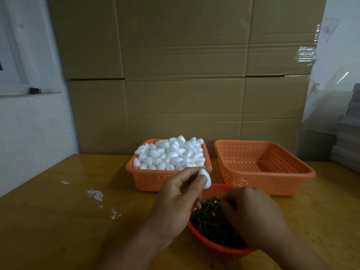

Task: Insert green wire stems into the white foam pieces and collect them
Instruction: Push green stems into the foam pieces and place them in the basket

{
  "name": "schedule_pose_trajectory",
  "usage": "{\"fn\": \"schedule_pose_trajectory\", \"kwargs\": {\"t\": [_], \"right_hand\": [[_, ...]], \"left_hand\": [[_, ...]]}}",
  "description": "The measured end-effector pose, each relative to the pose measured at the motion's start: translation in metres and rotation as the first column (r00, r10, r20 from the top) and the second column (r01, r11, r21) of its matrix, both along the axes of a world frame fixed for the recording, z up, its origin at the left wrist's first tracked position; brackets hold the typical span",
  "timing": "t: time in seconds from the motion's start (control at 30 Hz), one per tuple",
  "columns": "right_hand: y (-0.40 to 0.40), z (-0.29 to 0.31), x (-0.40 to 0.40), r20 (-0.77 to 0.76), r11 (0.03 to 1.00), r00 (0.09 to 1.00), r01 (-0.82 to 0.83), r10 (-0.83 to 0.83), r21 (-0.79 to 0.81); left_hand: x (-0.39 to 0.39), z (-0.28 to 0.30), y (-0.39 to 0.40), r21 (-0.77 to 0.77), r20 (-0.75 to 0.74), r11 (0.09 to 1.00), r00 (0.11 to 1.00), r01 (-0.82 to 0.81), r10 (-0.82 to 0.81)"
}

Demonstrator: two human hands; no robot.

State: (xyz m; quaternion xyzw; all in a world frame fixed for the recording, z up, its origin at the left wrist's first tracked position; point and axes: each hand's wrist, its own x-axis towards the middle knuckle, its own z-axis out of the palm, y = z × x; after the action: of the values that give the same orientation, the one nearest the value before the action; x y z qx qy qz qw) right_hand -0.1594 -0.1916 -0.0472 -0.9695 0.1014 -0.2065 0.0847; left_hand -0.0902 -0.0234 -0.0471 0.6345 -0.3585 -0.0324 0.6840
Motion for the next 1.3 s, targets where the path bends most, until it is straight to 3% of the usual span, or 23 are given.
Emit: {"fn": "schedule_pose_trajectory", "kwargs": {"t": [0.13, 0.3, 0.5, 0.77, 1.3], "right_hand": [[0.0, 0.002, -0.001, 0.216, 0.992, 0.976, -0.052, 0.026, 0.117], [-0.001, 0.003, -0.003, 0.488, 0.944, 0.869, -0.224, 0.08, 0.243], [0.009, 0.013, -0.008, 0.722, 0.664, 0.679, -0.603, 0.136, 0.442], [0.012, 0.009, -0.004, 0.733, 0.538, 0.653, -0.693, 0.189, 0.479], [0.016, 0.005, -0.002, 0.735, 0.6, 0.638, -0.688, 0.232, 0.408]], "left_hand": [[-0.002, 0.004, -0.001, -0.147, -0.191, 0.988, 0.979, 0.041, -0.069], [-0.002, 0.009, 0.001, -0.246, -0.359, 0.969, 0.925, 0.038, -0.127], [-0.001, 0.01, 0.003, -0.227, -0.477, 0.973, 0.868, 0.034, -0.142], [-0.005, 0.013, 0.002, -0.224, -0.489, 0.973, 0.856, 0.06, -0.165], [-0.009, 0.016, 0.001, -0.225, -0.479, 0.969, 0.855, 0.098, -0.198]]}}
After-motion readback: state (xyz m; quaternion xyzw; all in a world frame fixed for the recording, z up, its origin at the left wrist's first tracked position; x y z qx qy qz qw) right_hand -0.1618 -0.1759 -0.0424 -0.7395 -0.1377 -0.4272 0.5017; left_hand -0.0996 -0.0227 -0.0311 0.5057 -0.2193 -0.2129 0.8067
